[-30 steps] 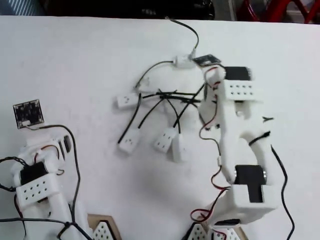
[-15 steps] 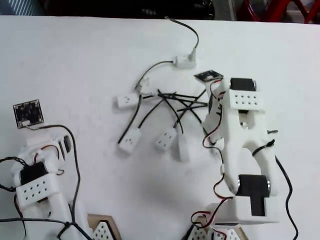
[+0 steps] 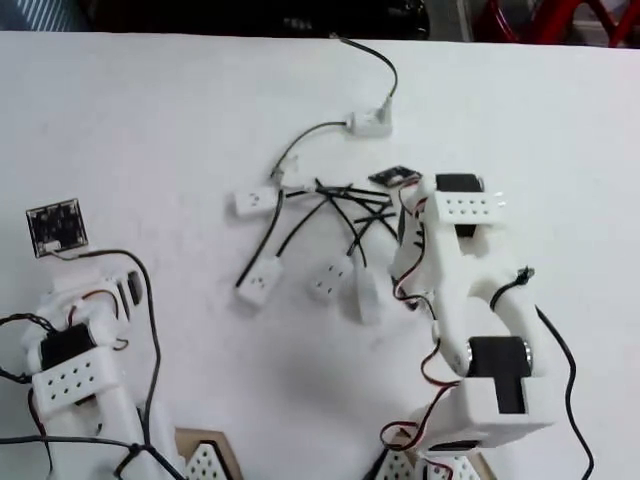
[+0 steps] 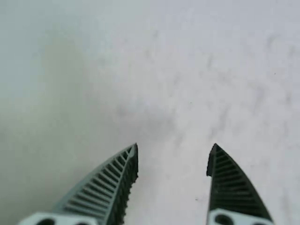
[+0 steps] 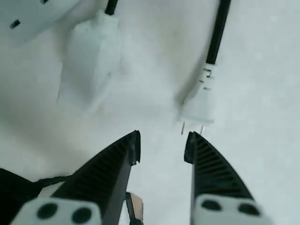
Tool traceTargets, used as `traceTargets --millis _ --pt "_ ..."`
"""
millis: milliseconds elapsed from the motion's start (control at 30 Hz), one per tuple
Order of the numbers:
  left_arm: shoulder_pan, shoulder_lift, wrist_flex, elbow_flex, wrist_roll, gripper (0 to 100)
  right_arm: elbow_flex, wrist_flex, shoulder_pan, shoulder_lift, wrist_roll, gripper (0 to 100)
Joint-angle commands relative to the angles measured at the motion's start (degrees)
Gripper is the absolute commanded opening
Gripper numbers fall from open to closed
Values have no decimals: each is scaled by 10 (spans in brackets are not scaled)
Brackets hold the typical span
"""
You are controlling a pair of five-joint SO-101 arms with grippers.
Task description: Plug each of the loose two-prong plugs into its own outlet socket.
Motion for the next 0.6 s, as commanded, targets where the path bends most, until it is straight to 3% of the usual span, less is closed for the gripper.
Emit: traceTargets --millis 0,300,567 --pt "7 -12 -13 -3 1 244 8 -32 4 14 4 148" --pt "7 -12 -13 -3 1 244 7 -115 56 102 4 148" --pt "7 -12 -13 -3 1 244 6 -120 65 118 5 144"
